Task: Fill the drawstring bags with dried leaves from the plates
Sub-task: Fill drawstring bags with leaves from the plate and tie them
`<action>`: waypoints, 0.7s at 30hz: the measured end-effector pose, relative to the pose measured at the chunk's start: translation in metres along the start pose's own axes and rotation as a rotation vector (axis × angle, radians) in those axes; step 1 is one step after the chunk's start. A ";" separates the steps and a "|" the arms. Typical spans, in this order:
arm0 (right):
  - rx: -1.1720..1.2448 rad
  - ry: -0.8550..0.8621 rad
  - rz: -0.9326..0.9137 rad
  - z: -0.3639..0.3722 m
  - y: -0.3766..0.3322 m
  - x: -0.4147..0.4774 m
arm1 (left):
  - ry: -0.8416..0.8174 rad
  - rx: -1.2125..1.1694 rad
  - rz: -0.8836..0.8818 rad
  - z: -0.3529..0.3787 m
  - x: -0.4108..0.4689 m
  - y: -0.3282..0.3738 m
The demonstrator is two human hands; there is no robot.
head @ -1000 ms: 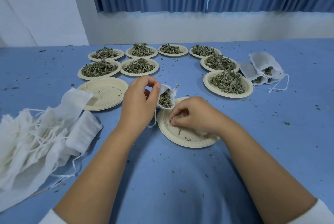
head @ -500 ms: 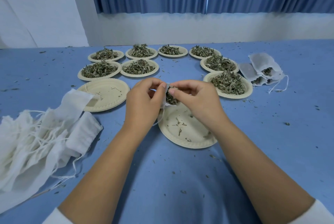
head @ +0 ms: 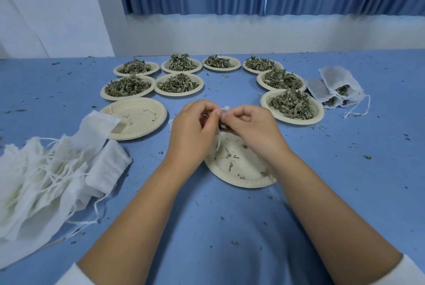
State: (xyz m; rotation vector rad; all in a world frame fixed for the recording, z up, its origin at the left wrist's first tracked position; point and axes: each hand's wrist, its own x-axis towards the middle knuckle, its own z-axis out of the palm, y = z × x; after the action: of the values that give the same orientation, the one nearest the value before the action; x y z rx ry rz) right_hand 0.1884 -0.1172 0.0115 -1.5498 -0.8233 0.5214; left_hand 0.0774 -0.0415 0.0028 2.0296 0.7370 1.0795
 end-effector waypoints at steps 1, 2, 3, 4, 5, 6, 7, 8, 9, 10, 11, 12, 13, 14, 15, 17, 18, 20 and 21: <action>0.097 -0.040 0.044 -0.001 -0.001 0.000 | 0.001 -0.018 -0.021 0.000 0.001 -0.001; 0.197 -0.075 0.081 -0.002 -0.002 0.000 | -0.002 -0.046 -0.045 0.000 0.001 -0.001; 0.245 -0.097 0.096 -0.002 -0.002 0.000 | -0.004 -0.083 -0.070 -0.001 0.001 -0.001; 0.237 -0.112 0.093 -0.003 -0.003 -0.001 | -0.004 -0.115 -0.089 -0.001 0.001 -0.001; 0.200 -0.120 0.071 -0.002 -0.003 -0.002 | 0.001 -0.134 -0.100 -0.001 0.002 -0.001; 0.155 -0.115 0.034 0.000 -0.003 -0.003 | 0.006 -0.143 -0.104 -0.002 0.002 -0.001; 0.104 -0.090 -0.010 0.001 -0.001 -0.003 | 0.010 -0.152 -0.106 -0.002 0.002 -0.001; 0.045 -0.050 -0.054 0.003 0.001 -0.004 | 0.012 -0.160 -0.108 -0.002 0.002 -0.001; -0.017 -0.001 -0.092 0.005 0.002 -0.004 | 0.013 -0.168 -0.110 -0.002 0.002 -0.001; -0.072 0.042 -0.122 0.006 0.003 -0.004 | 0.012 -0.174 -0.111 -0.002 0.002 -0.001; -0.111 0.072 -0.146 0.007 0.004 -0.004 | 0.009 -0.180 -0.112 -0.002 0.002 -0.001; -0.138 0.091 -0.172 0.008 0.005 -0.004 | 0.000 -0.188 -0.113 -0.002 0.002 -0.001; -0.166 0.110 -0.202 0.009 0.005 -0.004 | -0.016 -0.201 -0.114 -0.002 0.001 0.000; -0.198 0.125 -0.233 0.010 0.006 -0.003 | -0.035 -0.214 -0.113 -0.002 0.001 0.001; -0.240 0.131 -0.262 0.011 0.007 -0.002 | -0.055 -0.224 -0.109 -0.002 0.001 0.001; -0.356 0.125 -0.317 0.012 0.008 -0.001 | -0.083 -0.230 -0.101 -0.003 0.000 0.002; -0.411 0.124 -0.344 0.012 0.009 -0.001 | -0.089 -0.229 -0.101 -0.003 0.000 0.003; -0.467 0.113 -0.369 0.011 0.009 0.000 | -0.086 -0.230 -0.115 -0.003 0.000 0.002; -0.470 0.089 -0.361 0.009 0.009 0.001 | -0.076 -0.236 -0.126 -0.003 0.001 0.001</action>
State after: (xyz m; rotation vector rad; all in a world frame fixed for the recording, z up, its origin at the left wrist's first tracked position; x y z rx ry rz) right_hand 0.1841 -0.1103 0.0013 -1.7766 -1.1827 -0.0113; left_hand 0.0757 -0.0408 0.0055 1.7898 0.6570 0.9639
